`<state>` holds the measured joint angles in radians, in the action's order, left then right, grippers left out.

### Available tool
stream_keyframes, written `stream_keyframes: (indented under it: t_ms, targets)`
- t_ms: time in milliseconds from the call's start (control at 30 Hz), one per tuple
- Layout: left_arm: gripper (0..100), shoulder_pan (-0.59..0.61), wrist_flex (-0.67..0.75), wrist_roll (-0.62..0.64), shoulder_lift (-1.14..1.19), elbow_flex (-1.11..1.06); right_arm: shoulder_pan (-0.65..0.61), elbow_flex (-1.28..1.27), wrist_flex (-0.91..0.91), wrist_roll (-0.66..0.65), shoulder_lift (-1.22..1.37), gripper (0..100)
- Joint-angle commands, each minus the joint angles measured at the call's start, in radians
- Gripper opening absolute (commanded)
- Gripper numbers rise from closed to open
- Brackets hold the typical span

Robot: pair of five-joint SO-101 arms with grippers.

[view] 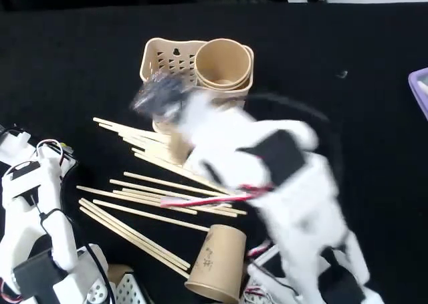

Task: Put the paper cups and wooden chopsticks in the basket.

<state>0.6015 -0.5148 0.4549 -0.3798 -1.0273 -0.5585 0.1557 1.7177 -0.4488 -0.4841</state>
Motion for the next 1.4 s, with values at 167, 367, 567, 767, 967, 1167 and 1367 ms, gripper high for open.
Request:
stream_keyframes:
  t_ms: [167, 367, 567, 767, 967, 1167, 1367]
  targets:
    - [22, 0.010, 0.015, -0.009, -0.025, 0.022, 0.236, 0.236, -0.244, 0.002, 0.012, 1.1]
    - [22, 0.010, 0.015, -0.009, -0.025, 0.022, 0.239, 0.248, -0.325, 0.002, 0.107, 1.1]
    - [22, 0.010, 0.015, -0.009, -0.025, 0.022, 0.238, 0.236, -0.345, 0.000, 0.127, 1.1]
    - [22, 0.010, 0.015, -0.009, -0.025, 0.024, 0.238, 0.197, -0.385, 0.000, 0.199, 1.1]
    - [22, 0.010, 0.015, -0.009, -0.026, 0.022, 0.215, 0.205, -0.417, 0.008, 0.266, 1.1]
    - [22, 0.010, 0.015, -0.009, -0.026, 0.022, 0.157, 0.205, -0.413, 0.003, 0.297, 2.6]
    - [22, 0.010, 0.015, -0.009, -0.026, 0.022, 0.163, 0.234, -0.356, 0.002, 0.259, 24.5]
